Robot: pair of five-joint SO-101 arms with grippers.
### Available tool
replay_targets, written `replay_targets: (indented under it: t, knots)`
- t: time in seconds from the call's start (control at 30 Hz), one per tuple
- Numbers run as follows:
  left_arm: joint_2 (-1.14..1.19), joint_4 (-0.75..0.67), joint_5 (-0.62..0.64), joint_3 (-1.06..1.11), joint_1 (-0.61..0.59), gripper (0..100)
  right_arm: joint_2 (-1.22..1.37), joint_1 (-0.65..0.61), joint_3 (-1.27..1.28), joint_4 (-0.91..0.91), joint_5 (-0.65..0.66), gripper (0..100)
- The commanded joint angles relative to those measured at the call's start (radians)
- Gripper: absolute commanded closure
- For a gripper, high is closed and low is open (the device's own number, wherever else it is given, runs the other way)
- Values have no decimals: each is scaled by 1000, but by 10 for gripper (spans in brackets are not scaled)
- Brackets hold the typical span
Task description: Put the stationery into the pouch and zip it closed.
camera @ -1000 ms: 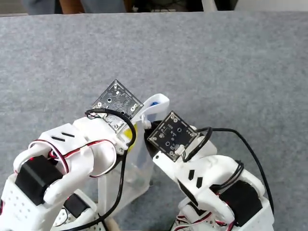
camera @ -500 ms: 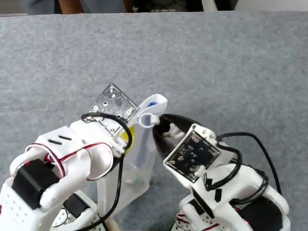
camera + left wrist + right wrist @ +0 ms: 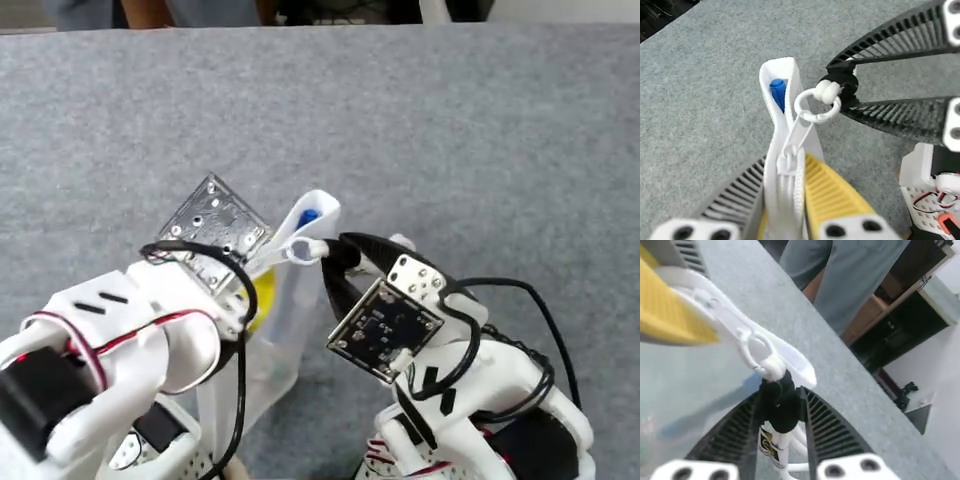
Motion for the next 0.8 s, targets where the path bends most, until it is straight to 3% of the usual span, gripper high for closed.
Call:
replay_targets:
  t: [0.0, 0.37, 0.77]
  knots:
    - [-14, 41, 9, -119, 53, 973, 7, 94, 5, -48, 6, 986]
    - [-14, 48, 11, -159, 168, 973, 12, 152, 39, -71, 100, 986]
    - [-14, 48, 12, -286, 171, 973, 15, 262, 251, -272, 133, 986]
